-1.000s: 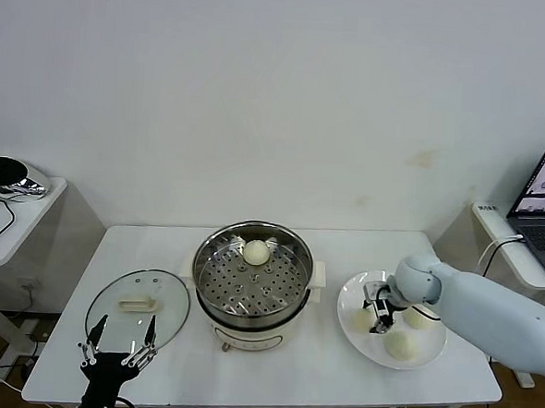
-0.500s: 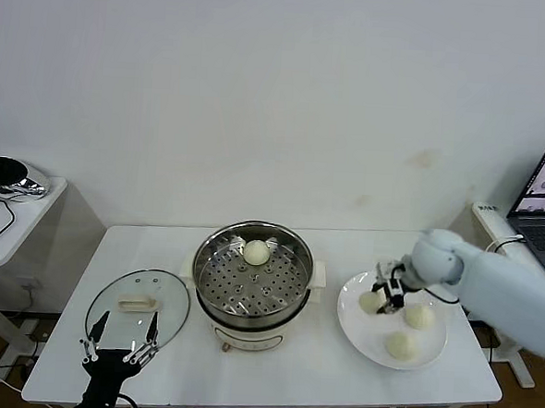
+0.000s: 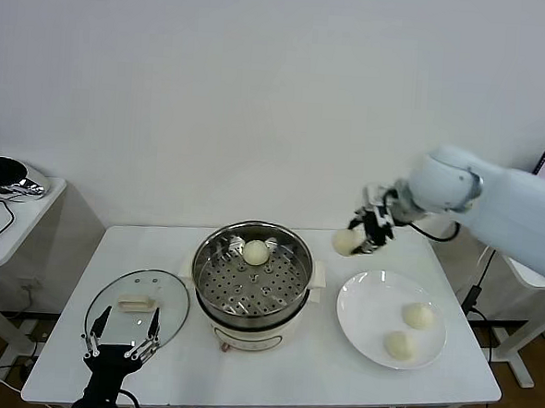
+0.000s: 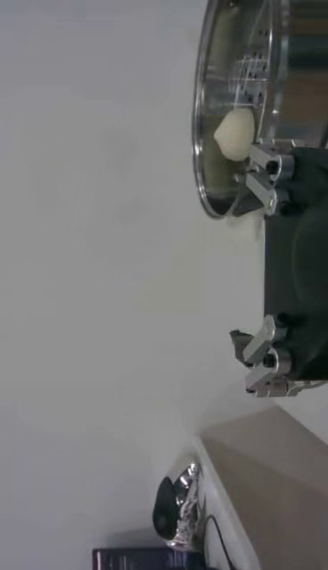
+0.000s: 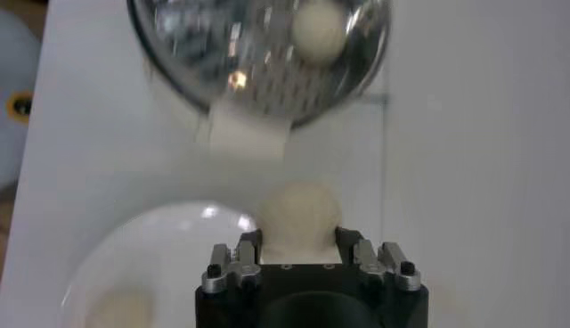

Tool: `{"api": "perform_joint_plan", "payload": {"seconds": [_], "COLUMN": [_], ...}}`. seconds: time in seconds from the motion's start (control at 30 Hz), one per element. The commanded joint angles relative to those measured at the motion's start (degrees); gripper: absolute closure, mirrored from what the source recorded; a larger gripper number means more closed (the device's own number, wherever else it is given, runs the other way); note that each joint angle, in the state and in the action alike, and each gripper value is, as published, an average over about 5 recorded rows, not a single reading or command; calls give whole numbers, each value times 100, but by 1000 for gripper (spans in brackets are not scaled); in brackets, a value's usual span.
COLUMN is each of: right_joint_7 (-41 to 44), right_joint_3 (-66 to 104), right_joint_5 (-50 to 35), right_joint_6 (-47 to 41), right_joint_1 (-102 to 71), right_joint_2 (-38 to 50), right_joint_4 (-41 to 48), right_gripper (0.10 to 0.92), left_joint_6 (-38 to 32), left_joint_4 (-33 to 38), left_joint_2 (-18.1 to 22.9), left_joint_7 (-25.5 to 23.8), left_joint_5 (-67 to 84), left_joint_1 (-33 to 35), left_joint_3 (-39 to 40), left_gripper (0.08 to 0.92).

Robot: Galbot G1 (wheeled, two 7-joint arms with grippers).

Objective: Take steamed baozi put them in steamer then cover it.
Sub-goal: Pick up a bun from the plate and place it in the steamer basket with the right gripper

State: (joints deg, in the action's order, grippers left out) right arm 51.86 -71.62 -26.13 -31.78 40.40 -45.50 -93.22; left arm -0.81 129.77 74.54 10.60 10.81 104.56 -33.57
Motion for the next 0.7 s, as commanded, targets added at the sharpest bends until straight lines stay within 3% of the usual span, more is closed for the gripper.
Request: {"api": "perform_joint_plan", "payload": {"seconds": [0.03, 0.23, 0.7], "right_joint_7": [-993, -1372, -1500], "right_joint_3": [-347, -494, -429], "right_joint_5": [-1699, -1761, -1473], "right_joint_6": [-921, -994, -991], "right_joint_1": [258, -248, -1166], "right_joint_2": [-1842, -2794, -3880], "right_joint_4": [154, 877, 2251], "right_gripper": [482, 477, 474], "left_joint_6": [-11, -18, -84], "left_joint_4": [-17, -21, -122], "left_joint_2": [5, 19, 71], "left_joint_7": [-8, -12, -8], "left_joint_5": [-11, -44, -39], "left_joint_1": [-8, -67, -175], "left_joint_3": [3, 5, 29], "left_gripper": [177, 177, 177]}}
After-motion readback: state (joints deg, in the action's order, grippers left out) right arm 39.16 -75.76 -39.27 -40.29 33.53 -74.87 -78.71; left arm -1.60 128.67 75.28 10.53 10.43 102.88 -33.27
